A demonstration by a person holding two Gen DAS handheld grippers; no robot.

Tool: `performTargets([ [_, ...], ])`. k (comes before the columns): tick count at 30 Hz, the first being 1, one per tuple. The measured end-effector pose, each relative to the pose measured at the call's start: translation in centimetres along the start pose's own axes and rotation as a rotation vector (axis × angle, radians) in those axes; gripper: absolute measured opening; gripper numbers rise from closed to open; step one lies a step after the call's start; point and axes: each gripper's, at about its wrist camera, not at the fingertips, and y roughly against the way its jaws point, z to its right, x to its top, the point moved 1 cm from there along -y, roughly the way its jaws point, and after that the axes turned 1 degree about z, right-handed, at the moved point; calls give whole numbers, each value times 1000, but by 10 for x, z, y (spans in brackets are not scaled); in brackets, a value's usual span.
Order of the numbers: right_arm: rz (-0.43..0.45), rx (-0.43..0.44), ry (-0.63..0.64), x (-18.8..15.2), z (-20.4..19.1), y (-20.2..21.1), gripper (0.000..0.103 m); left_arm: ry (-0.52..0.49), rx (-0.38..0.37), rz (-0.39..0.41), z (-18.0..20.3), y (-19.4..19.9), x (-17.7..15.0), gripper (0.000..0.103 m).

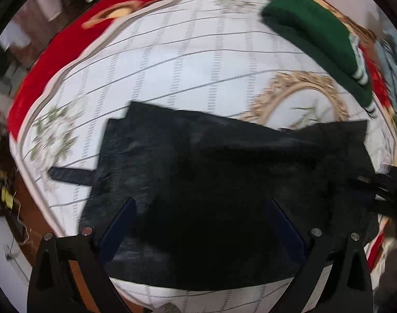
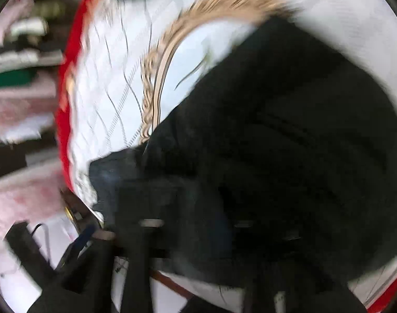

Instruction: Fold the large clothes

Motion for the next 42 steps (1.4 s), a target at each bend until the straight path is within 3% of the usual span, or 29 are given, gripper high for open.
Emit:
performTargets([
  [1,50,15,-31,-13,11,19,83,-8,-14,-4,8,-4,2,103],
  [6,211,3,-310,-89,112,71,84,-65,3,-9,45,-34,10,103],
  [9,242,38,-447,-115,167,59,84,-111,26,-65,58,-66,13,103],
  [13,318,222,-506,-114,202,25,84,-92,-30,-96,52,-81,17,103],
  [16,435,372,-487,-96,188,7,82,-114,-34,-93,51,-80,17,103],
  [18,449,401,-491,-85,188,9,82,-118,-31,-88,51,-79,19,103],
  [19,465,409,-490,-77,183,4,77,-116,-28,-85,52,-79,21,103],
  [20,474,397,-487,-74,182,5,49,-115,-24,-82,52,-80,25,103],
  [21,471,392,-487,-71,183,6,34,-114,-21,-83,54,-83,29,103],
  [22,474,420,-494,-70,182,4,28,-114,-22,-88,54,-84,32,103],
  [26,563,506,-520,-87,174,44,17,-150,-20,-97,60,-85,37,103],
  [28,601,477,-485,-106,160,65,17,-181,-56,-109,70,-85,37,103],
  [30,588,466,-483,-127,164,71,17,-231,-36,-100,79,-83,33,103],
  [33,541,498,-566,-142,197,48,28,-241,-39,-94,81,-84,32,103],
  [35,512,476,-592,-137,220,27,47,-240,-46,-93,80,-84,32,103],
  [36,503,486,-595,-130,225,18,51,-241,-48,-91,80,-83,32,103],
  [39,533,623,-599,-107,228,2,54,-249,-47,-83,77,-80,29,103],
  [42,570,616,-549,-89,212,3,84,-261,-45,-69,74,-75,19,103],
])
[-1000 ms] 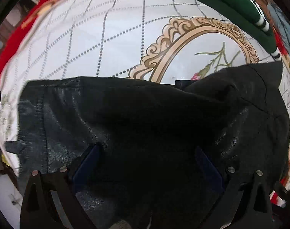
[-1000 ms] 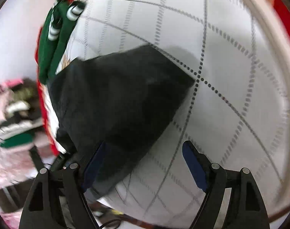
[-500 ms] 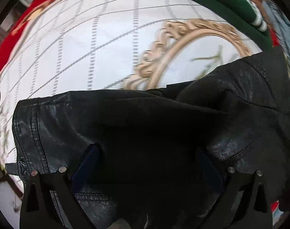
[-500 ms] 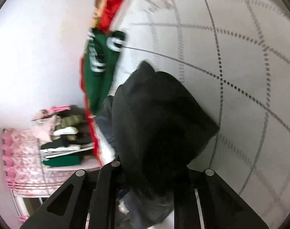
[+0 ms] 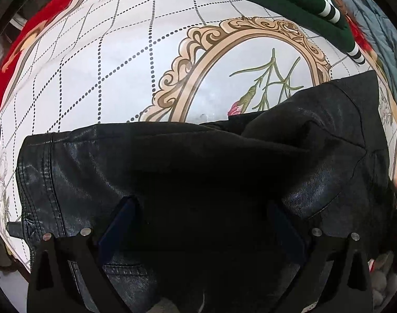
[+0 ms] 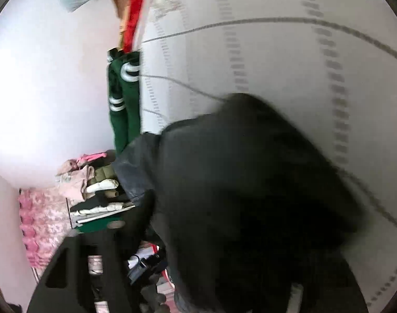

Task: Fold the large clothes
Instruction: 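Press the folded jacket flat with the left tool while the right tool grasps a jacket corner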

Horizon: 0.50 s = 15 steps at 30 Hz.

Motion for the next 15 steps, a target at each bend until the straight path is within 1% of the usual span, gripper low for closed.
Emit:
performTargets([
  [1,8,-6,24,-1,-8,-5,93,-4,3,5,-3,4,-3,103],
  [2,13,-25,53,-3,-16,-10,95,-5,6,8,-2,5,-5,103],
  [4,19,-59,77,-5,-16,-11,94,-7,13,11,4,0,-3,103],
  [6,40,-87,60,-4,-18,-13,78,-11,22,15,7,0,-5,103],
  [7,43,-100,51,-1,-16,-15,52,-15,31,22,8,3,-5,103],
  [8,44,-109,37,0,-13,-15,34,-19,36,25,9,3,-5,103],
  [10,49,-95,15,-1,-5,-9,30,-26,40,23,11,3,-6,103],
  [13,66,-106,30,-4,-14,-4,25,-39,50,33,15,6,-9,103],
  [15,76,-88,37,-8,-22,6,22,-45,58,39,17,8,-10,103],
])
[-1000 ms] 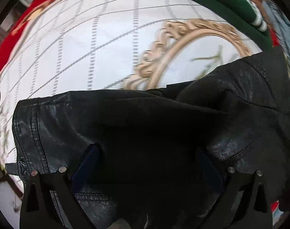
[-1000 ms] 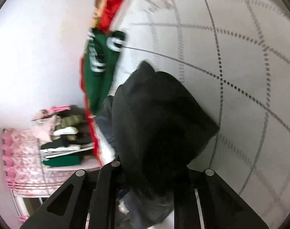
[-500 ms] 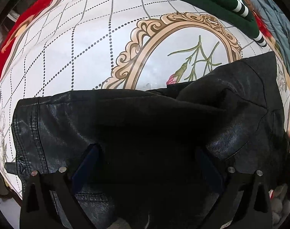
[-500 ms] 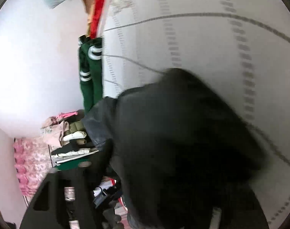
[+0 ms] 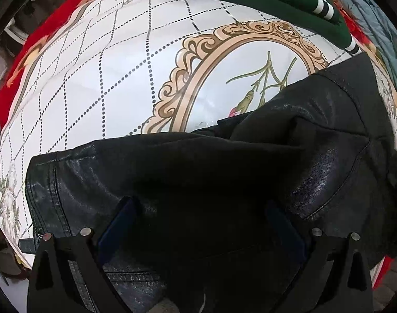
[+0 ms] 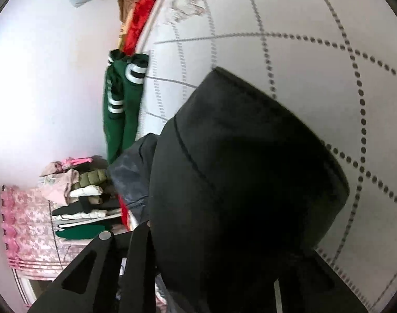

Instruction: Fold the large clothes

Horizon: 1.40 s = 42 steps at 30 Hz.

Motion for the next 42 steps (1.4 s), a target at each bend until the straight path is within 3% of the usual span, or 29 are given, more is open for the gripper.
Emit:
performTargets([
  [6,6,41,79,-17,-48,29,18,-6,-1,-1,6,5,-2,103],
  [14,54,1,304,-30,-124,77,18,-60,-123,29,65,3,24,103],
  [21,44,-56,399,-35,-161,71,18,-48,-209,34,83,0,32,103],
  [24,9,-43,448,-51,-181,61,18,20,-207,38,48,14,29,103],
  [28,-80,-17,510,-87,-210,38,18,209,-209,84,-38,55,1,103],
  [34,-345,-10,629,-173,-239,-49,19,478,-75,136,-180,111,-69,103],
  [39,-657,-189,678,-257,-204,-155,28,611,41,176,-254,139,-116,103],
  [42,-738,-291,770,-285,-196,-175,30,655,71,213,-270,156,-126,103],
])
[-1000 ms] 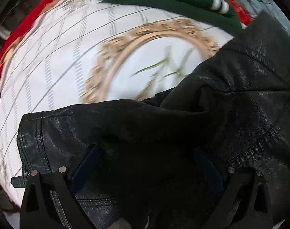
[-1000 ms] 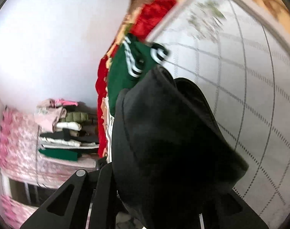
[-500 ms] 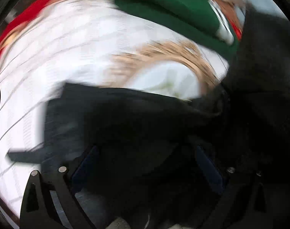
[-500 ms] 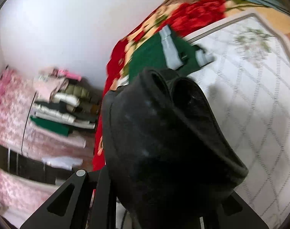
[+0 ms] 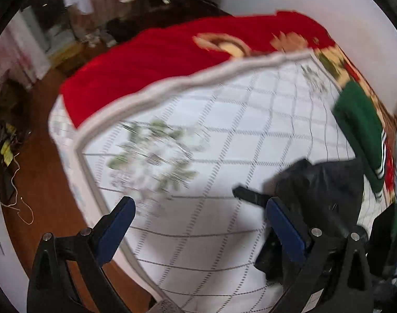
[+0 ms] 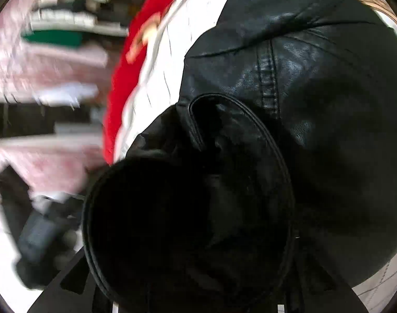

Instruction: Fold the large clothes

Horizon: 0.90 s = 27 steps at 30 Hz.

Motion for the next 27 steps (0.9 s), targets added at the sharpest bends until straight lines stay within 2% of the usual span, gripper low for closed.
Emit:
performTargets([
  [1,-2,-8,23,-1,-4,2,39,7,3,15,-6,5,4,103],
  [2,-5,11,56,-3,-10,10,60,12,1,27,-5,12,7,103],
  [3,-25,68,75,-6,-14,19,75,18,-7,39,-4,17,10,103],
  [4,-47,105,75,-7,-14,26,96,25,-22,48,-3,21,13,103],
  [5,-75,156,65,-10,-14,37,97,30,-43,54,-1,24,14,103],
  [7,-101,172,39,-15,-9,63,97,29,-87,63,10,27,24,103],
  [10,-37,125,-12,-11,11,98,96,-16,-114,68,31,24,27,103],
  [12,-5,27,-31,4,30,111,76,-53,-115,52,47,15,23,103],
  [13,0,-10,-40,11,35,110,55,-68,-121,35,55,7,20,103],
  [14,2,-51,-65,22,46,105,43,-83,-123,23,62,-1,15,103],
  [16,2,-97,-91,40,61,83,36,-116,-109,-15,75,-16,7,103],
  [20,-70,-217,-112,62,87,12,37,-183,-87,-55,92,-40,-8,103],
  [23,-125,-272,-77,63,71,11,45,-213,-72,-95,99,-54,-14,103],
  [25,-148,-235,-93,63,68,29,45,-207,-75,-105,100,-53,-12,103],
  [27,-108,-130,-119,66,66,62,45,-207,-79,-84,103,-47,-5,103],
])
